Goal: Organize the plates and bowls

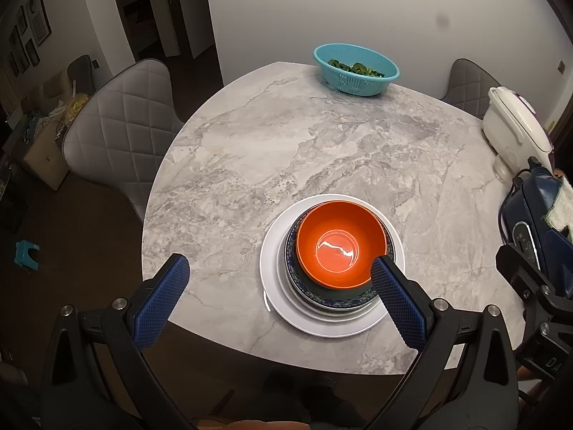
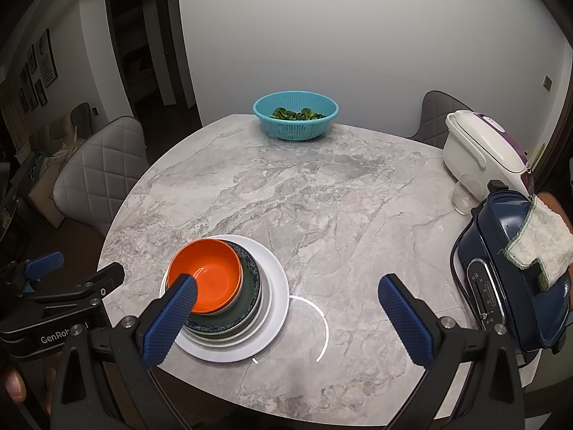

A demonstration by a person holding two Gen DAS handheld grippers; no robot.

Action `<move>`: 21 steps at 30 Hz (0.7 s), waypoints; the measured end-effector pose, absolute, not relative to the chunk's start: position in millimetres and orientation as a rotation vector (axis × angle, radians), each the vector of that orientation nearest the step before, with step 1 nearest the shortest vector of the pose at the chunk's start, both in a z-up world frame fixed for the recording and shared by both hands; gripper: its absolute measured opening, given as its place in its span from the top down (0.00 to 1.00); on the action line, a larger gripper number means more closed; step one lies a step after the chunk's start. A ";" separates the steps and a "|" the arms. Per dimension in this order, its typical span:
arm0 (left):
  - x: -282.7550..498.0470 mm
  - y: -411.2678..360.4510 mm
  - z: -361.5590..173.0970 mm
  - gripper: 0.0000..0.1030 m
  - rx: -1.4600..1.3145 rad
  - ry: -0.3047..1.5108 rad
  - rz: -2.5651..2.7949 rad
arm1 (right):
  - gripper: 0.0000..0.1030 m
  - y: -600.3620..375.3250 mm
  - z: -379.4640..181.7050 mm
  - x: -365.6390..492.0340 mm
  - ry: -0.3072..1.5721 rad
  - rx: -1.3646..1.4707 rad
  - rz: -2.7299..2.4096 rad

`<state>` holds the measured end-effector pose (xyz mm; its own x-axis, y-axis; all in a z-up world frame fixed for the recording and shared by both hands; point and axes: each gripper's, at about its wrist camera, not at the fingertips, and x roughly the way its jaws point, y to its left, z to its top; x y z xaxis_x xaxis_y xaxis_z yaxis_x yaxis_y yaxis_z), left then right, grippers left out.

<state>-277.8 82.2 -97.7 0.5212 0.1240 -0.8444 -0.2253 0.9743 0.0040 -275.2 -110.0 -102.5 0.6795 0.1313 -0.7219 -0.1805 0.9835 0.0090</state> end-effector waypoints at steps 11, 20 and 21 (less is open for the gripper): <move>-274.8 83.0 -98.2 0.00 -0.110 1.003 0.208 | 0.00 -110.5 -102.7 -274.3 0.806 -0.066 0.176; -274.4 83.0 -98.1 0.00 -0.111 1.005 0.205 | 0.00 -110.8 -102.4 -273.6 0.807 -0.067 0.178; -273.6 83.0 -98.5 0.00 -0.110 1.005 0.204 | 0.00 -110.9 -102.5 -273.7 0.808 -0.066 0.178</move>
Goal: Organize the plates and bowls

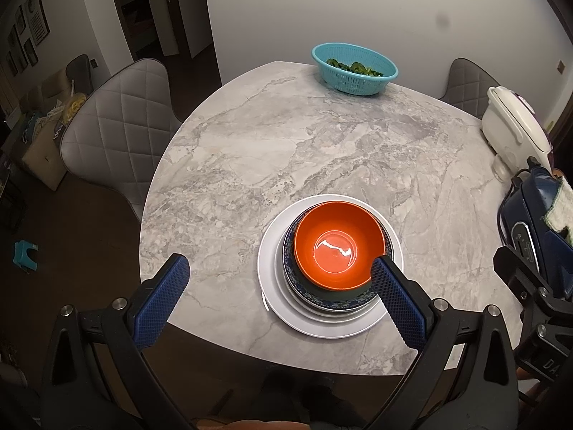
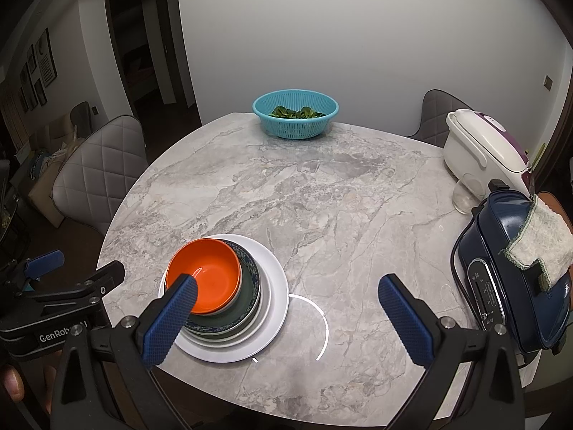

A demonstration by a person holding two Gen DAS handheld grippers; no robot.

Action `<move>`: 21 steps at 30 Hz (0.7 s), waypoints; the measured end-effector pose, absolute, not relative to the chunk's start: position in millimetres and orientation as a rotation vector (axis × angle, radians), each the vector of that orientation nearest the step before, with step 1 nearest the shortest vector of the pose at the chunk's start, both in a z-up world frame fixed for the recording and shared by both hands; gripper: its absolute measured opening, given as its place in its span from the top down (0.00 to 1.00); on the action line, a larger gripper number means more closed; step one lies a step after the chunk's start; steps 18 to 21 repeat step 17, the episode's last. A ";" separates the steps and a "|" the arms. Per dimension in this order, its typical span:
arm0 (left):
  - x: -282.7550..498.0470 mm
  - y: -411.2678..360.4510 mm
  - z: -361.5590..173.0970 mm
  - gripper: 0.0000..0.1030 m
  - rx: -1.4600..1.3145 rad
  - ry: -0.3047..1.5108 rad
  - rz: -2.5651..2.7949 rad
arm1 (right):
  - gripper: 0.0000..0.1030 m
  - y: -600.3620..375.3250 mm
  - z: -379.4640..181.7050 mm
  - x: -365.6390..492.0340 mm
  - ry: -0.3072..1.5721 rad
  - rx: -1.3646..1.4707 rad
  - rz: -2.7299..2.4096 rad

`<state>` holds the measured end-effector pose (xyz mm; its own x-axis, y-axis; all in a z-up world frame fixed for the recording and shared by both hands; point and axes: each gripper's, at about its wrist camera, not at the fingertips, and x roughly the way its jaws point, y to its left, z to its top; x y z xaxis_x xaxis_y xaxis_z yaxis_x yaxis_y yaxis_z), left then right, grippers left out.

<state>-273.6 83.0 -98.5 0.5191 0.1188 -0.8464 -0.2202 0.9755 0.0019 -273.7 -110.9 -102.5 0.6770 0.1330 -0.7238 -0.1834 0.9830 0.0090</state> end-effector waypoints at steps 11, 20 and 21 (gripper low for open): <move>-272.9 82.7 -96.2 0.00 -0.097 0.975 0.208 | 0.00 -111.6 -105.6 -274.5 0.816 -0.061 0.184; -274.8 81.8 -93.9 0.00 -0.088 0.962 0.205 | 0.00 -112.4 -108.0 -274.5 0.819 -0.060 0.188; -274.8 81.8 -93.9 0.00 -0.088 0.962 0.205 | 0.00 -112.4 -108.0 -274.5 0.819 -0.060 0.188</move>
